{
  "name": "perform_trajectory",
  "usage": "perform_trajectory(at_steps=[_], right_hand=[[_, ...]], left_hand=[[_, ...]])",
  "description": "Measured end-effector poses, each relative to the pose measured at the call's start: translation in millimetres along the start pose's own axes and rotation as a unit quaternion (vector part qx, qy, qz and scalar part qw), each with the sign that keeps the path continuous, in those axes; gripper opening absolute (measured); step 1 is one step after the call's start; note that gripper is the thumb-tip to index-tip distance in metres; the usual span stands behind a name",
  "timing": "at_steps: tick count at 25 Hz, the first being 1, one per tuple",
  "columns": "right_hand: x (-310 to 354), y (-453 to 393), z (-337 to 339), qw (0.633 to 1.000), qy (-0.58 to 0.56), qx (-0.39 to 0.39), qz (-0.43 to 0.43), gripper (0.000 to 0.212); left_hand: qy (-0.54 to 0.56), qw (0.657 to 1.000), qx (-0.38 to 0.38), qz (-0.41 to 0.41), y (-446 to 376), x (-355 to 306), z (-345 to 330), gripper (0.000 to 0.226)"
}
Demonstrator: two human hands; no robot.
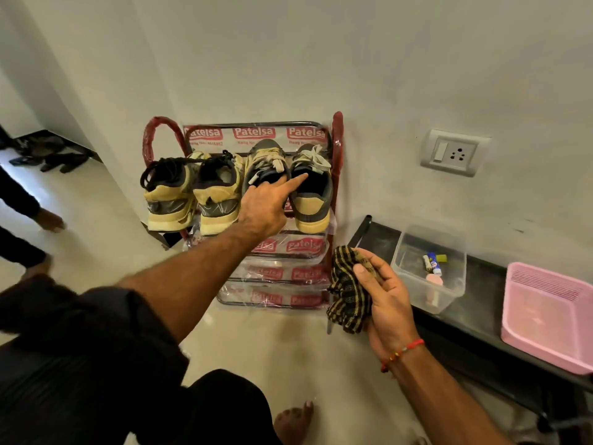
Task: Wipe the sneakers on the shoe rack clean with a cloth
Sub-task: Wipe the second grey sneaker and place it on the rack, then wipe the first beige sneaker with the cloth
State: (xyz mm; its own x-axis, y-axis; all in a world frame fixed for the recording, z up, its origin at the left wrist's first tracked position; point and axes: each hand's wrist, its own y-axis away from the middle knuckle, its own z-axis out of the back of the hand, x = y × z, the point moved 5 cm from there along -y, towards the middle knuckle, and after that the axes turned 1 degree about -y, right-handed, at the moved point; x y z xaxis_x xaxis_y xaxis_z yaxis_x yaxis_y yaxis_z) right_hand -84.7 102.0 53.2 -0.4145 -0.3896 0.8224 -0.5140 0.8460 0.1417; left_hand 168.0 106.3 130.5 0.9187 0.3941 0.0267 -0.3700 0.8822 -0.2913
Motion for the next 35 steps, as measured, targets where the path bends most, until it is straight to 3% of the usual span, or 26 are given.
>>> perform_trajectory(at_steps=[4,7,10,12,13,16,18,19,22,28,31,35], right_hand=[[-3.8,-5.0,2.2,1.000,-0.005,-0.009,-0.004,0.028],[-6.3,-8.4,-0.6,0.999,-0.038,-0.007,-0.017,0.034],[-10.7,-10.5,-9.3,0.997,-0.073,0.002,-0.028,0.047],[-11.1,-10.2,-14.9,0.996,-0.084,0.006,-0.027,0.053],[-10.7,-9.8,-17.4,0.996,-0.082,0.009,-0.025,0.055],[-10.5,-8.0,-25.3,0.997,-0.070,0.020,-0.027,0.054],[-11.3,-8.1,-28.0,0.998,-0.060,0.021,-0.029,0.053],[-11.4,-8.4,-28.7,0.998,-0.056,0.021,-0.029,0.052],[-9.9,-11.3,-28.8,0.999,-0.033,0.025,-0.024,0.047],[-0.5,-2.4,-27.8,0.998,-0.043,0.036,-0.015,0.049],[7.0,6.2,-26.7,0.997,-0.052,0.048,-0.013,0.050],[18.5,17.9,-22.4,0.995,-0.076,0.067,-0.016,0.048]], left_hand=[[0.012,0.998,0.030,0.053,-8.5,20.7,-30.1,0.079],[0.027,0.998,0.032,0.041,-1.7,22.1,-33.9,0.076],[0.054,0.997,-0.059,0.017,11.2,32.4,-15.4,0.055],[0.028,0.993,-0.107,0.047,12.8,54.8,5.6,0.046],[0.007,0.992,-0.095,0.081,9.1,70.6,14.7,0.044],[-0.012,0.978,0.085,0.188,-7.0,117.8,23.6,0.045],[0.049,0.949,0.224,0.215,-7.4,127.6,20.9,0.051],[0.101,0.940,0.245,0.215,-8.1,127.6,21.4,0.047],[0.179,0.940,0.191,0.219,-15.4,131.7,33.5,0.031],[0.266,0.920,0.038,0.284,0.3,143.4,104.4,0.037],[0.323,0.895,0.012,0.306,23.4,131.1,155.8,0.034],[0.335,0.901,0.007,0.277,64.5,90.8,214.9,0.027]])
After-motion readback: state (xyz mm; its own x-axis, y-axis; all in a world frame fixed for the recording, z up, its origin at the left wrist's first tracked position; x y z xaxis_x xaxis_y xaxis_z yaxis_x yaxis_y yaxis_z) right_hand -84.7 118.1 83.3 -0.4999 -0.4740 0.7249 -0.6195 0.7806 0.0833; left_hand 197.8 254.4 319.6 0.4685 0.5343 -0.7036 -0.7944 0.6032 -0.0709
